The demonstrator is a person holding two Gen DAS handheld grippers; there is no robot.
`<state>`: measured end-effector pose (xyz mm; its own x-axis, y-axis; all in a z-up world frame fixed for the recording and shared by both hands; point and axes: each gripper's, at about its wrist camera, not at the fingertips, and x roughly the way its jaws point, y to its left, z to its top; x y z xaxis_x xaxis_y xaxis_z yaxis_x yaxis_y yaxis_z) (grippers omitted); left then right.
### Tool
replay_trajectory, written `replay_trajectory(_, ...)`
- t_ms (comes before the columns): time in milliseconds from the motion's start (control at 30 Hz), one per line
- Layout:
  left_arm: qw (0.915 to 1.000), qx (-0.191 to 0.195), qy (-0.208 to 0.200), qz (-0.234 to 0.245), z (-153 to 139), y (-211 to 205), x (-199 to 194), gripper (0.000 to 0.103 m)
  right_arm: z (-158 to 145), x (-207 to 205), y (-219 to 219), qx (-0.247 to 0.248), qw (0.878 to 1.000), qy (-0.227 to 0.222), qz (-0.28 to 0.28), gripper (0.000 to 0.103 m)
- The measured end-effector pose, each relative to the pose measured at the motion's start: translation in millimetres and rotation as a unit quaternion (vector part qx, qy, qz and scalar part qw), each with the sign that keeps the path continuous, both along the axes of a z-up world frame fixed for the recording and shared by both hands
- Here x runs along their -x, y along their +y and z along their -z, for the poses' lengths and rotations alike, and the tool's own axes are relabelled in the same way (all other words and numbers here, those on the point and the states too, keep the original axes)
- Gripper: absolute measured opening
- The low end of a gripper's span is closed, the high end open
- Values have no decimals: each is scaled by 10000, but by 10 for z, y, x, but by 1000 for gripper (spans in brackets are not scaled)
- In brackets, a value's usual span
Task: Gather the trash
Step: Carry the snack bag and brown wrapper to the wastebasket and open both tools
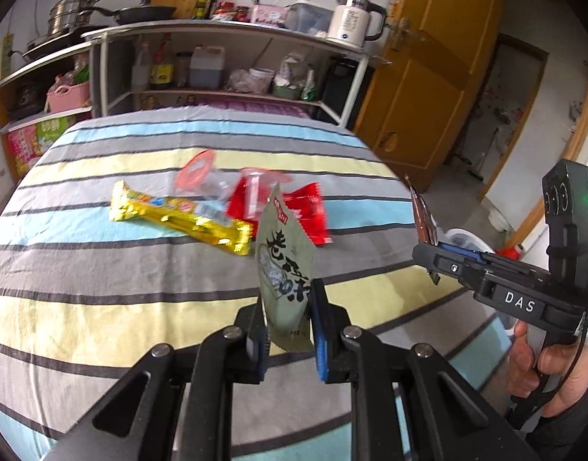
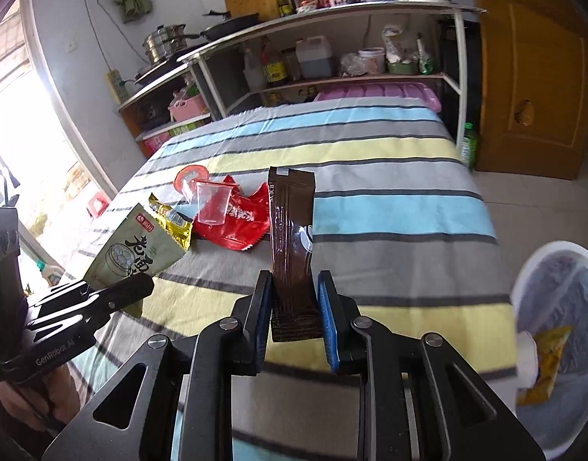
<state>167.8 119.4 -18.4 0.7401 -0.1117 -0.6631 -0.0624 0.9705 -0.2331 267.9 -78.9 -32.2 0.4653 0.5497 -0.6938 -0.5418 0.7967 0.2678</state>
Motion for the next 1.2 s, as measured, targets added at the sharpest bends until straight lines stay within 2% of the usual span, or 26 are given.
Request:
replay_trajectory(567, 9952, -26, -459, 864, -389, -767, -65, 19, -259, 365, -749, -110, 9978, -267, 593, 24)
replay_trajectory(1200, 9832, 110, -535, 1742, -432, -1529, -539, 19, -237, 292, -1645, -19, 9855, -220, 1684, 24)
